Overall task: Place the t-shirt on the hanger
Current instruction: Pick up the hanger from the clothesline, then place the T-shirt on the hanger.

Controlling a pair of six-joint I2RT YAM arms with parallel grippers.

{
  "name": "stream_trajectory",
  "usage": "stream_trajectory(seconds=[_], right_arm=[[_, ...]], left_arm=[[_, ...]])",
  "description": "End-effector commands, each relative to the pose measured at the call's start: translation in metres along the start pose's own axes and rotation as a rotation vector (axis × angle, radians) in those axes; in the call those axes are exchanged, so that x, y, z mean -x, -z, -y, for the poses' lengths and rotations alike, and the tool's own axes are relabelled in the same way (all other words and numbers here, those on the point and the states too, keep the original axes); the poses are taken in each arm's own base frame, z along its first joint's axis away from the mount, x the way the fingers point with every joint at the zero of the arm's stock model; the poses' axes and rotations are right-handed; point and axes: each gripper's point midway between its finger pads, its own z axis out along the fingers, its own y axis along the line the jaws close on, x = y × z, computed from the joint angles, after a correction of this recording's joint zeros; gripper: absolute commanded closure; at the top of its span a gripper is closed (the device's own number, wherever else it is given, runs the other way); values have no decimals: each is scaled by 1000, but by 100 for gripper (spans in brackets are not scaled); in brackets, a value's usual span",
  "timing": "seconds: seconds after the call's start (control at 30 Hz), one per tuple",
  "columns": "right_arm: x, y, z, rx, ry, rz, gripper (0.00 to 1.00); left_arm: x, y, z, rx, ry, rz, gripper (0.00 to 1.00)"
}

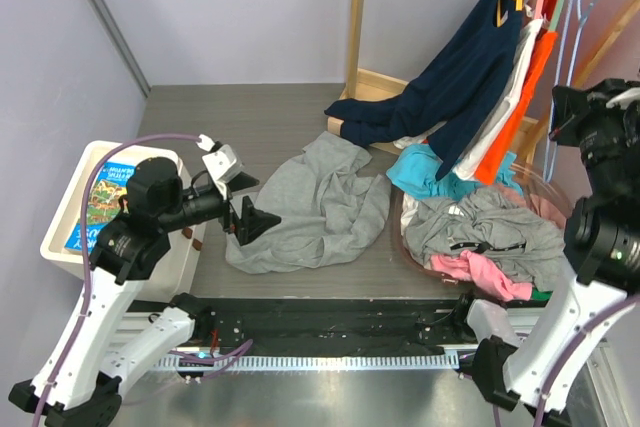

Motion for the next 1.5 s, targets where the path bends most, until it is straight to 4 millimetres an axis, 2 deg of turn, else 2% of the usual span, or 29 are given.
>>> stream_trajectory(seconds=[0.0, 0.03, 0.07, 0.13, 0.17, 0.2, 0.23, 0.27, 0.3, 0.33, 0.37, 0.4, 0.43, 0.47, 0.57, 0.6, 0.63, 0.67, 0.7, 0.73, 0.77, 0.8, 0.87, 0.93, 0.97, 1.0, 1.13, 1.3, 1.47], right_arm=[[31, 32, -42, 165, 21, 83, 99], [34, 36, -50, 210, 22, 89, 99], [38, 41, -69, 312, 14, 91, 99], [38, 40, -83, 405, -22, 70, 99], [34, 41, -98, 510, -71, 37, 99], [27, 25, -98, 547, -116, -10, 99], [29, 20, -103, 606, -125, -7, 99], [18, 12, -108, 667, -221, -77, 99], [9, -6, -104, 684, -274, -119, 99], [9, -16, -106, 717, -293, -122, 99], [1, -22, -117, 769, -324, -165, 99], [-13, -44, -120, 771, -324, -205, 99], [-27, -49, -129, 783, -330, -264, 99], [-29, -41, -159, 867, -295, -286, 99], [-64, -57, -186, 934, -230, -372, 99], [-77, -45, -212, 1016, -193, -421, 99], [-112, -45, -219, 1039, -95, -512, 99], [-115, -34, -228, 1090, -25, -518, 99], [-127, -12, -248, 1177, 43, -551, 99], [-148, 5, -246, 1249, 174, -581, 99], [-158, 17, -246, 1293, 240, -597, 99], [-168, 39, -254, 1372, 320, -597, 99], [-185, 61, -243, 1420, 423, -595, 99], [-188, 75, -243, 1457, 444, -554, 99], [-198, 81, -241, 1470, 446, -563, 99], [-192, 90, -237, 1474, 452, -518, 99], [-194, 108, -240, 1507, 440, -491, 99], [-195, 128, -247, 1578, 405, -511, 99], [-202, 138, -254, 1611, 407, -525, 99]], left_arm=[[-5, 3, 9, -33, 29, 5, 0], [-3, 4, 11, -36, 22, 19, 0], [-4, 4, 12, -35, 56, 22, 0], [-3, 5, 12, -31, 53, 37, 0], [-4, 5, 12, -27, 56, 36, 0], [-3, 7, 11, -20, 49, 48, 0], [-2, 7, 9, -11, 48, 53, 0], [-1, 7, 8, -5, 52, 59, 0], [0, 8, 5, 10, 73, 65, 0], [3, 8, 3, 16, 81, 77, 0], [5, 9, 1, 24, 94, 86, 0], [7, 11, -2, 40, 109, 99, 0], [8, 11, -4, 47, 119, 102, 0], [9, 13, -6, 60, 119, 110, 0], [11, 17, -15, 112, 138, 124, 0], [12, 18, -16, 124, 140, 130, 0], [13, 21, -18, 141, 141, 139, 0], [17, 26, -23, 180, 138, 153, 0], [16, 27, -26, 195, 137, 151, 0], [22, 32, -26, 211, 90, 159, 0], [23, 34, -27, 216, 58, 157, 0], [21, 35, -23, 198, 26, 141, 0], [21, 37, -23, 181, -82, 114, 0], [8, 34, -17, 120, -135, 57, 1], [1, 32, -19, 105, -201, 33, 2], [-5, 31, -18, 92, -225, 18, 2], [-29, 20, -1, -78, -360, 13, 4], [-42, 1, -13, -138, -395, -23, 7], [-49, -13, -12, -209, -377, -24, 13]])
